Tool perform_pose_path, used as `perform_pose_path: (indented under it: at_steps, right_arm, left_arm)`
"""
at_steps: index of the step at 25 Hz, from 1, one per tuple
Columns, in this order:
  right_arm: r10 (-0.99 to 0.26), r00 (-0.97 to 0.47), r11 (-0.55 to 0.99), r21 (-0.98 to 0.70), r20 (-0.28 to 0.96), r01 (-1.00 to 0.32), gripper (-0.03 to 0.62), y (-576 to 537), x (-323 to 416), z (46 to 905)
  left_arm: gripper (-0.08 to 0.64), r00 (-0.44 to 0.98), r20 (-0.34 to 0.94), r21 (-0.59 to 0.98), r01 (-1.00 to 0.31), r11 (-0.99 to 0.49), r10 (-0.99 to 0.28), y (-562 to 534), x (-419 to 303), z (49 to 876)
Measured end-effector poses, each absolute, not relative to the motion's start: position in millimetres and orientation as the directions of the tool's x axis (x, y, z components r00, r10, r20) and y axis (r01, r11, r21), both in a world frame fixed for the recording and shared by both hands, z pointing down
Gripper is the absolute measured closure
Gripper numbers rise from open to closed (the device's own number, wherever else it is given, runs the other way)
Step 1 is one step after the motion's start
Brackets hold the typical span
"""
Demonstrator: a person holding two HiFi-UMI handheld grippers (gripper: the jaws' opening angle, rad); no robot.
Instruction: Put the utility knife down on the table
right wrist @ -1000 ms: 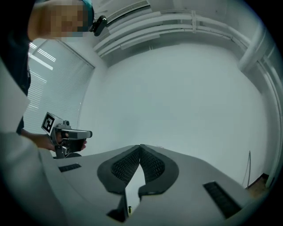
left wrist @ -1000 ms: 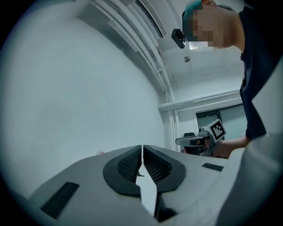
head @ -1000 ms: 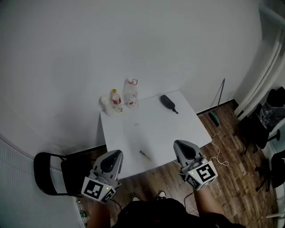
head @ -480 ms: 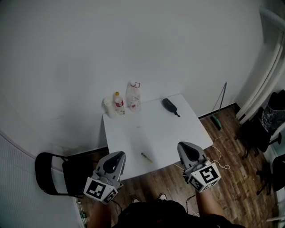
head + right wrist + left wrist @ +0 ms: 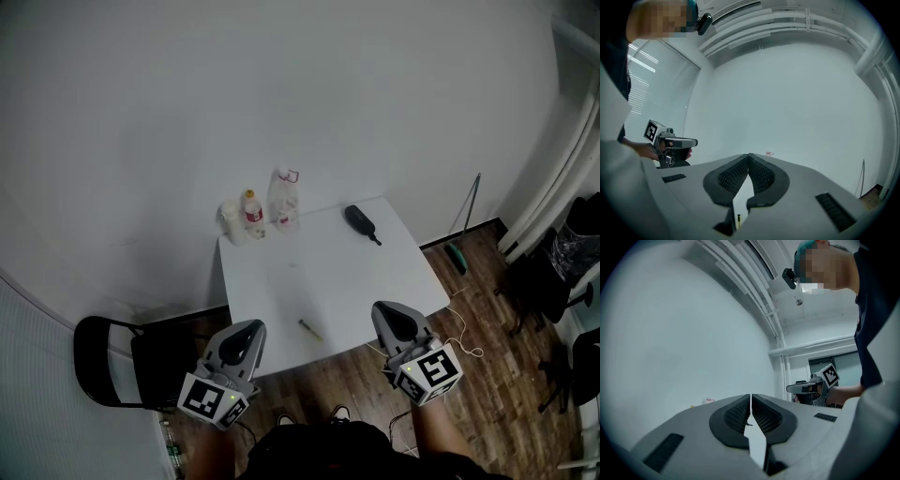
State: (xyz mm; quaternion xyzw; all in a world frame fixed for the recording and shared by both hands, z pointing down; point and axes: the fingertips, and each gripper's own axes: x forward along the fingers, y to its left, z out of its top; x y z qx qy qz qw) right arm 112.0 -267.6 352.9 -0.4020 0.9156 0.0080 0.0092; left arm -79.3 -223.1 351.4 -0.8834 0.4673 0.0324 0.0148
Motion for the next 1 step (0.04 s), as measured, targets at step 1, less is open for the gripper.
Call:
perform_pose_path:
  at_steps: [1]
  right_arm:
    - [-0.735,-0.677,0.677,0.006,-0.022,-0.736,0.571,-267.5,111.4,353.8]
  left_arm:
    - [0.531,0.562,-0.072,0.005,-0.826,-0.564,-0.824,-223.1,-79.3,351.9]
